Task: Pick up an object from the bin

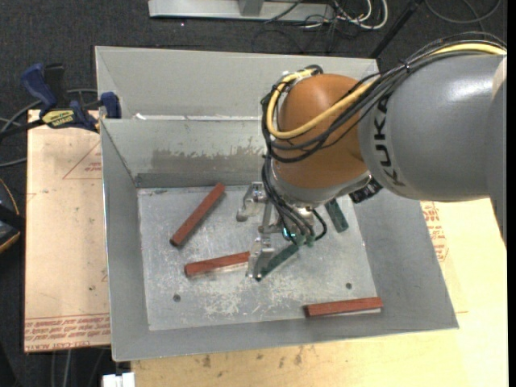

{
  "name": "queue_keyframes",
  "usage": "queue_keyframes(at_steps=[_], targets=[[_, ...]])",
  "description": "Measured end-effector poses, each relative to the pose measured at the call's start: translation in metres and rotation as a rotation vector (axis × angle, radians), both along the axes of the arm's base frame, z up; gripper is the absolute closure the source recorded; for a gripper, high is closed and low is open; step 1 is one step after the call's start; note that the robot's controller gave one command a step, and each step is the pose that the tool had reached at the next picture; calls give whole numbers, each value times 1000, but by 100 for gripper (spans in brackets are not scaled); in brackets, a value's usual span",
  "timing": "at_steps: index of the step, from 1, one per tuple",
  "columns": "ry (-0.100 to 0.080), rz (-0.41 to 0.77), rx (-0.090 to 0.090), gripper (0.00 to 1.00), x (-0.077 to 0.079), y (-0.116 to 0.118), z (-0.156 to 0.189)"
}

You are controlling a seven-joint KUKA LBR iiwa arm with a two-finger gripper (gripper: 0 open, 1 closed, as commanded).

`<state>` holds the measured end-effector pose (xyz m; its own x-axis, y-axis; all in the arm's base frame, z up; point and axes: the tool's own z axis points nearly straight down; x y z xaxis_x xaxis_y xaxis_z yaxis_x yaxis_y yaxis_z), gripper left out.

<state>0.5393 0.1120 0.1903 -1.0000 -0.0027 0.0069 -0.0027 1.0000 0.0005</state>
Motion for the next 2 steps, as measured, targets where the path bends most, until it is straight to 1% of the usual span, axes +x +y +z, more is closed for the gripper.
queue_keyframes(at_steps=[1, 2], targets=[[-7, -2, 1, 0, 2, -1, 4], [-13, 18, 2, 0, -6, -4, -49]])
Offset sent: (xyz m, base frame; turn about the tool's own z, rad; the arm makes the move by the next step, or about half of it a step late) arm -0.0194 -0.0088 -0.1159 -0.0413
